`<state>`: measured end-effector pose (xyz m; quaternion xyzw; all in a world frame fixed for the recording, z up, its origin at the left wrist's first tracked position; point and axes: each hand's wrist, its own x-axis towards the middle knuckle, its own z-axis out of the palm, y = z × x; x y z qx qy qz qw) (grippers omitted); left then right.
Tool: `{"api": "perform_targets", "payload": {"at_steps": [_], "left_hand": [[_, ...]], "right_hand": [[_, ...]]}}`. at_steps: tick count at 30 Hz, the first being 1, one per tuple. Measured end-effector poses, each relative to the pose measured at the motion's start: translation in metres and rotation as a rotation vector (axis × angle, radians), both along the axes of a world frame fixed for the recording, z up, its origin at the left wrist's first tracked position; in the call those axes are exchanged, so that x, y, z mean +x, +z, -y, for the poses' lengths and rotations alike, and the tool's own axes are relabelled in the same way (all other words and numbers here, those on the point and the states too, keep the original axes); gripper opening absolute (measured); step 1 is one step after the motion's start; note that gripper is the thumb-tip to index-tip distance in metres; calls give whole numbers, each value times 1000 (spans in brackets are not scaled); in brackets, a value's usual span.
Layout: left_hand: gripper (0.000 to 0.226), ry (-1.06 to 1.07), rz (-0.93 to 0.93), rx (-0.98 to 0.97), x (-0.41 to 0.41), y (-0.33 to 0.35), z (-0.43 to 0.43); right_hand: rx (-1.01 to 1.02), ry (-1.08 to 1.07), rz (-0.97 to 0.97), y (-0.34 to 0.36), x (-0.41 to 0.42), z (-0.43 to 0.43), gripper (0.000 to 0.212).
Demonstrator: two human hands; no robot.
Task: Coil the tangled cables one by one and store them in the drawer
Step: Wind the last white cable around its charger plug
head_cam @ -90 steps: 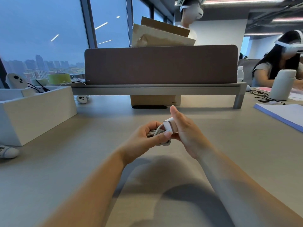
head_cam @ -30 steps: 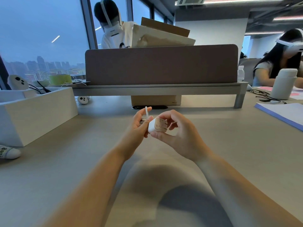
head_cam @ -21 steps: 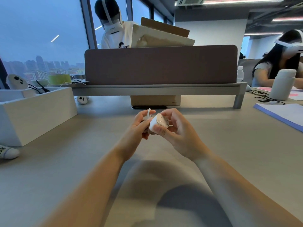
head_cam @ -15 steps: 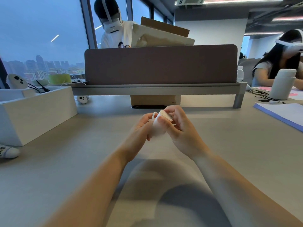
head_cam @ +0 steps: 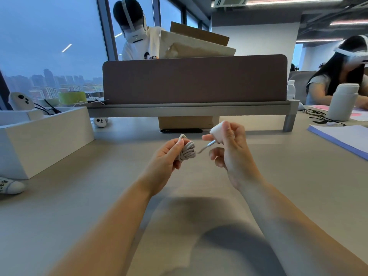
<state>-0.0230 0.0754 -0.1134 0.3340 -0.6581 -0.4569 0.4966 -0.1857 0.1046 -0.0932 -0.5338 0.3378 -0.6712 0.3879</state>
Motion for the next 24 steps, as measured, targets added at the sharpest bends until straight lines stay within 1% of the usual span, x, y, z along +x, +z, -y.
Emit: {"api": "perform_targets", "payload": {"at_steps": [2,4,7,8,10,12,13,15,16,17,19,20,22,24], "left_hand": [[32,-2,23,-7,-3,-1,0],[33,-13,53,-16,-5,-2,0],[36,-22,122,-44,-5,-2,-1],[37,-25,147,-56,-4,-3,-1],[41,-48,190,-67,-4,-2,-3],[47,-67,226,-50,-5,-2,-4],[48,-64,240,-41,-6,-2,-4],[50,-43,254,-29,-8,-1,-5],[50,-31,261,-29,-8,-1,-4],[50,-20,270,-32,-9,-2,-4],[50,11,288,-41,-11,-2,-3],[50,39,283,-38,-11,-1,-3],[55,118,254,-8,-12,1,0],[56,168,218,18,-11,1,2]], "right_hand": [[78,58,90,0,-5,0,24],[98,96,146,0,-6,-1,30],[108,92,124,0,-3,-1,48],[105,80,116,0,-2,-1,50],[76,44,117,0,-1,-1,46],[37,23,160,0,-3,0,32],[28,35,199,1,-5,0,26],[29,85,233,2,-8,1,23],[51,100,202,1,-9,1,24],[82,96,130,0,-8,1,24],[89,25,-140,-4,-5,-1,16],[46,-9,-285,-6,-3,-3,13],[-57,-24,-482,-7,2,-5,9],[-112,-53,-614,-9,5,-4,20]]}}
